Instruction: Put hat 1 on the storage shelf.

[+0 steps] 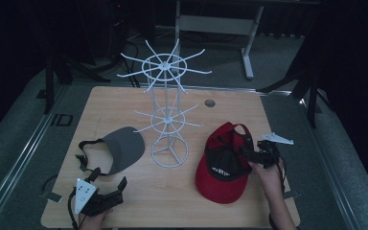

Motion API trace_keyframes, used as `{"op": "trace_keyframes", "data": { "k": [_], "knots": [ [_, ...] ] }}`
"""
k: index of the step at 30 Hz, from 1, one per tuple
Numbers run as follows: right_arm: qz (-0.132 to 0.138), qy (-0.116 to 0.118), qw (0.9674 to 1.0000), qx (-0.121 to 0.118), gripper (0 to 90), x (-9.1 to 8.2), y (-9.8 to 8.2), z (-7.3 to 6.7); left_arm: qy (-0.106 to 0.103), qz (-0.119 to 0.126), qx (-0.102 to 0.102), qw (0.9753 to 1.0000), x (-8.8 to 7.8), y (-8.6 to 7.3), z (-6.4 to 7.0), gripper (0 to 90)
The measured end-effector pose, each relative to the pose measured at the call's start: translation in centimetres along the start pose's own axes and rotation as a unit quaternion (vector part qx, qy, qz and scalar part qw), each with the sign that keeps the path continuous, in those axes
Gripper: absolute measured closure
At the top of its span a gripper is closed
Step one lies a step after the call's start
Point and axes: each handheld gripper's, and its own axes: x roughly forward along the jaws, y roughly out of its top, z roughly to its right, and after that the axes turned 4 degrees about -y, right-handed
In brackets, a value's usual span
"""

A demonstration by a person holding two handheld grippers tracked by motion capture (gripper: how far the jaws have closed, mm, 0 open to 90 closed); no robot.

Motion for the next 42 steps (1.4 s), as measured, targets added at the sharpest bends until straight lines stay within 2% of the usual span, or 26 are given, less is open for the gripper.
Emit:
{"op": "trace_keyframes", "data": {
  "k": [5, 8, 10, 11, 13, 15, 16, 19, 21, 24, 32, 42],
  "knots": [
    [-0.022, -0.003, 0.9997, -0.013, 12.3, 1.4, -0.3, -0.6, -0.002, -0.001, -0.002, 1.0000, 0.0, 0.0, 0.1, 2.5],
    [-0.028, -0.003, 0.9995, -0.015, 15.6, 1.8, -0.4, -0.8, -0.002, -0.001, -0.002, 1.0000, 0.0, 0.0, 0.0, 2.5],
    [-0.045, -0.010, 0.9984, -0.032, 24.3, 2.2, -0.5, -1.1, -0.003, -0.001, -0.003, 1.0000, 0.0, 0.0, 0.0, 2.5],
    [-0.046, -0.012, 0.9983, -0.035, 27.6, 2.4, -0.5, -1.2, -0.003, -0.001, -0.003, 1.0000, 0.0, 0.0, 0.0, 2.5],
    [-0.052, -0.010, 0.9980, -0.034, 41.5, 2.6, -0.7, -1.3, -0.003, -0.002, -0.004, 1.0000, 0.1, 0.0, 0.0, 2.5],
    [-0.053, -0.010, 0.9979, -0.036, 49.5, 2.7, -0.8, -1.4, -0.003, -0.002, -0.005, 1.0000, 0.1, 0.0, 0.0, 2.5],
    [-0.053, -0.009, 0.9977, -0.041, 56.9, 2.8, -0.8, -1.4, -0.004, -0.002, -0.006, 1.0000, 0.1, 0.0, 0.0, 2.5],
    [-0.059, 0.000, 0.9968, -0.054, 75.7, 2.8, -0.8, -1.7, -0.004, -0.005, -0.006, 1.0000, 0.1, -0.1, 0.0, 2.5],
    [-0.062, 0.007, 0.9963, -0.059, 82.3, 2.9, -0.8, -1.9, -0.005, -0.005, -0.005, 1.0000, 0.1, -0.1, 0.0, 2.5],
    [-0.056, -0.001, 0.9961, -0.068, 85.2, 2.7, -0.6, -2.4, -0.005, -0.006, -0.006, 1.0000, 0.1, 0.0, 0.0, 2.5],
    [-0.020, -0.012, 0.9974, -0.068, 85.9, 0.9, 0.2, -2.6, -0.005, -0.009, -0.006, 0.9999, 0.1, 0.0, 0.0, 2.5],
    [0.023, -0.002, 0.9972, -0.072, 86.0, -1.7, 2.1, -3.2, -0.004, -0.010, -0.008, 0.9999, 0.2, -0.1, 0.0, 2.5]
  ]
}}
